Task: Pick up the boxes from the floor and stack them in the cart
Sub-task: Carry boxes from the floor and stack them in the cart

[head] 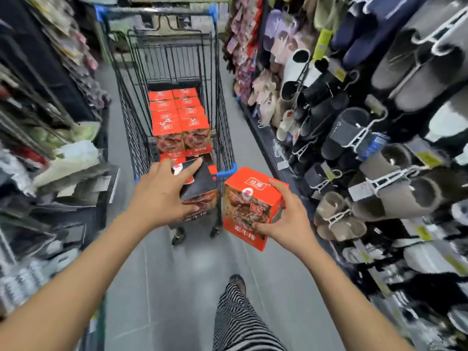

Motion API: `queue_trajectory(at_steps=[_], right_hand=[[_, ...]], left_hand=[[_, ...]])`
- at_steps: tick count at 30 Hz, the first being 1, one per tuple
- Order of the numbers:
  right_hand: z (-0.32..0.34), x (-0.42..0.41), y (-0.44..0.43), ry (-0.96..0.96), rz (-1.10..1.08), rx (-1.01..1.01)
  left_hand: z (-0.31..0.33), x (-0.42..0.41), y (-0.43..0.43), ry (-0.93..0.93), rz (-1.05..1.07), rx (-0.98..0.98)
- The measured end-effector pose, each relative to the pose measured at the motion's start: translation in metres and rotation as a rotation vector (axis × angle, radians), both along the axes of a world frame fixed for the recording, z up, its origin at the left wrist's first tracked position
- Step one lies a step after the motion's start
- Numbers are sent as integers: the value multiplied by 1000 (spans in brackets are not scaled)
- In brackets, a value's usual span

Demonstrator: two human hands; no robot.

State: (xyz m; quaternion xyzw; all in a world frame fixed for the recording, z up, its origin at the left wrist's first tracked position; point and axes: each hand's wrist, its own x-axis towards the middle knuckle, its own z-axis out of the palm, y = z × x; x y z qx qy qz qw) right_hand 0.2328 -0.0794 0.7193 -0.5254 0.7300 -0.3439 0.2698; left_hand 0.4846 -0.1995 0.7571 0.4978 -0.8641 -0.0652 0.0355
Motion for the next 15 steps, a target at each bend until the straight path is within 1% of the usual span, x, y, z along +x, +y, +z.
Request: queue_trajectory(at_steps=[5,9,15], right_hand=[[-2,-28,-99,1,143,16],[-11,-39,-162,1,226,19],[-31,-38,-227,-30,186,25]], left_hand=[[-15,-4,-59,-3,97,0],[-34,0,-92,0,159,26],[-61,18,-146,-36,152,23]])
